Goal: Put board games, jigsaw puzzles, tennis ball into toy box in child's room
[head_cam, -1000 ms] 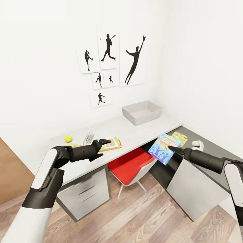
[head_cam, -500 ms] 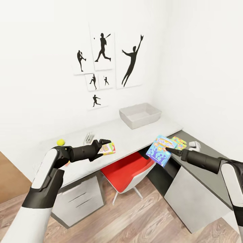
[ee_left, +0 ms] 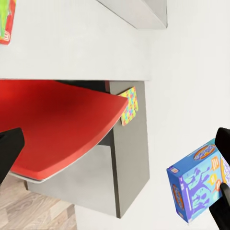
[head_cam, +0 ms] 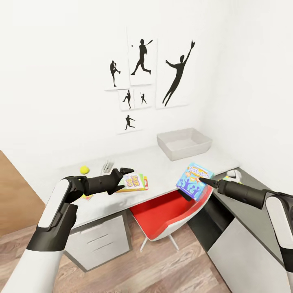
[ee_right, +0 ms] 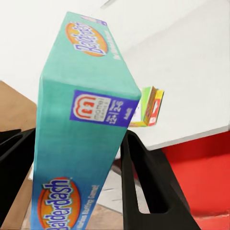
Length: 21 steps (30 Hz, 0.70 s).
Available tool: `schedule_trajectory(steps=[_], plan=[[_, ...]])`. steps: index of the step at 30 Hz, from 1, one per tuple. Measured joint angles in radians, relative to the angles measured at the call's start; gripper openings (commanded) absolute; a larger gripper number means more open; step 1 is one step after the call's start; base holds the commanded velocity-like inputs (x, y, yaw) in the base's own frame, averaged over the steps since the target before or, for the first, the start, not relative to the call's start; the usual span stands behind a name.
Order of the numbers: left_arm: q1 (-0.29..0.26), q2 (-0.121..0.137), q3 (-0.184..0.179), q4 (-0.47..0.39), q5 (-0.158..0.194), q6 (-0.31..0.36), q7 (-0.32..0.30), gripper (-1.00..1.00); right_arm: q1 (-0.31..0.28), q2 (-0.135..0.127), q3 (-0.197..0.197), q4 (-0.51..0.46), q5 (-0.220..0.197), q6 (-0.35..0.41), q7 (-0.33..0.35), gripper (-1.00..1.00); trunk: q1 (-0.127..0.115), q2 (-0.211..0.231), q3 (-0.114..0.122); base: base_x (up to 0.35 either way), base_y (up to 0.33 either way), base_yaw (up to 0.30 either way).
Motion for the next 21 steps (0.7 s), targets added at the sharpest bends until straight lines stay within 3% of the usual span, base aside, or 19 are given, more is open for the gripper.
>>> schedule_trajectory(steps=[15, 21], plan=[[-0.003, -0.003, -0.001, 0.0, 0.0, 0.0, 0.0, 1.0, -0.002, 0.0, 0.003, 0.001, 0.001, 0.0, -0.003, -1.0, 0.0, 0.0, 0.0, 0.007, -0.009, 0.299], [-0.005, -0.003, -0.004, 0.0, 0.0, 0.0, 0.0, 1.0, -0.002, 0.0, 0.004, 0.0, -0.004, 0.002, -0.002, -1.0, 0.0, 0.0, 0.0, 0.064, -0.156, 0.287]])
